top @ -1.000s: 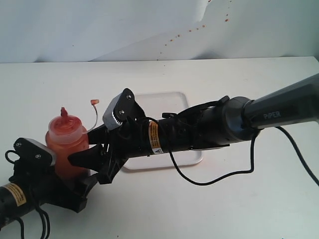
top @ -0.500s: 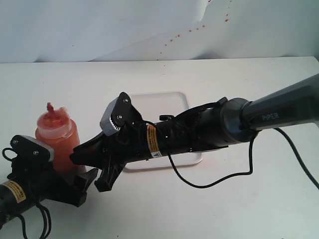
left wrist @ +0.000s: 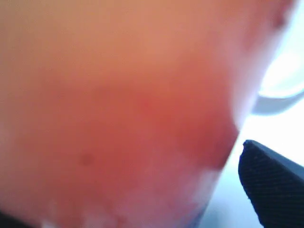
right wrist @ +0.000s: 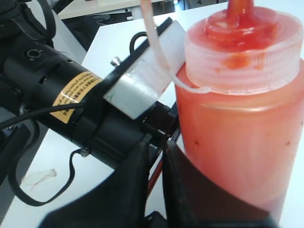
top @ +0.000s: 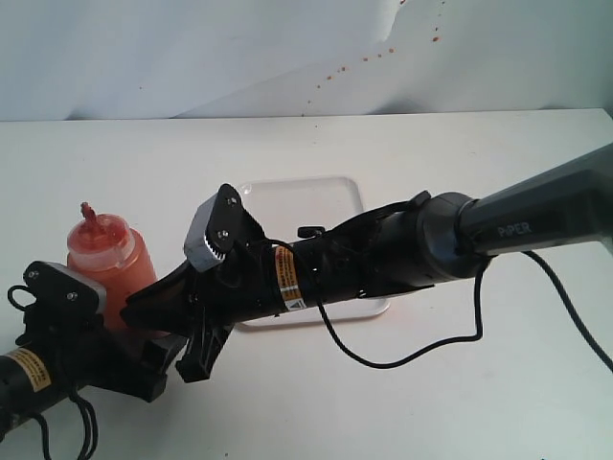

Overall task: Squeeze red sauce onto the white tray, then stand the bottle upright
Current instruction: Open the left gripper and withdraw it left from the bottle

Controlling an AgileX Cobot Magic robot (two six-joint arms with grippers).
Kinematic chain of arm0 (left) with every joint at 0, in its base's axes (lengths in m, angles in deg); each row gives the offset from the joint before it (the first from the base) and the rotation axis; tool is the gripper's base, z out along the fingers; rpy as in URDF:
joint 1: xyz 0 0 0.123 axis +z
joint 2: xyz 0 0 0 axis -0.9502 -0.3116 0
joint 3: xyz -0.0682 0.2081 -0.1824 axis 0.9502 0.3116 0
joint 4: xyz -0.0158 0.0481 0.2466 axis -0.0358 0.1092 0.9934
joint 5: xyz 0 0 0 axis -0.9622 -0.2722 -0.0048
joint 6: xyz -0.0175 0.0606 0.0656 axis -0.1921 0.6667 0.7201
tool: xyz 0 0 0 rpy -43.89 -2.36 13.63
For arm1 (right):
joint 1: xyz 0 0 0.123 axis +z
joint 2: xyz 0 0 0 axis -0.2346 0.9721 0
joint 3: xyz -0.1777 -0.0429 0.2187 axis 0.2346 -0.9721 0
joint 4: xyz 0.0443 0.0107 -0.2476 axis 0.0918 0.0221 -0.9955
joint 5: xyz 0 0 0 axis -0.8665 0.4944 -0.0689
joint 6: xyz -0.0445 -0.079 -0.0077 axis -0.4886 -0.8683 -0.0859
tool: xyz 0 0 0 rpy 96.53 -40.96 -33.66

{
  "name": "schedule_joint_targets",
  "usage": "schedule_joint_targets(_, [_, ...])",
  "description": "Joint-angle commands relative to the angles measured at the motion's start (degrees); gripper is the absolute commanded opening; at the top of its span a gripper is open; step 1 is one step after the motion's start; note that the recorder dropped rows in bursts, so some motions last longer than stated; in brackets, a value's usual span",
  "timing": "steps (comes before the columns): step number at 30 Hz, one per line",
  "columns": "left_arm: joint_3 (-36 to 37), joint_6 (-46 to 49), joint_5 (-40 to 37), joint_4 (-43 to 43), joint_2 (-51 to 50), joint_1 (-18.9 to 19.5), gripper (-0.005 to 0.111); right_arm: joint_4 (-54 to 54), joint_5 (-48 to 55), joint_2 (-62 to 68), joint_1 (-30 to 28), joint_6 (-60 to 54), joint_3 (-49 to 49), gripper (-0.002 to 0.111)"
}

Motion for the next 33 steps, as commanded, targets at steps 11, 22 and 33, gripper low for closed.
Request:
schedule_joint_targets(11, [1.6,8.3,-11.0,0.4,7.7,-0.2,0.091,-0.5,-0.7,-0.2,-0.2,-0.3,0.3,0.011])
schedule_joint_targets(22, [3.1,10.7,-19.3,0.2,15.2,-0.2,0.091,0.0,-0.6,-0.2,-0.2,-0.3,0.3,0.011])
schedule_joint_targets(33, [3.1,10.3,-34.8,0.2,25.9,-0.2,0.091,0.7,-0.3,-0.2,-0.2,-0.3,0.3,0.011])
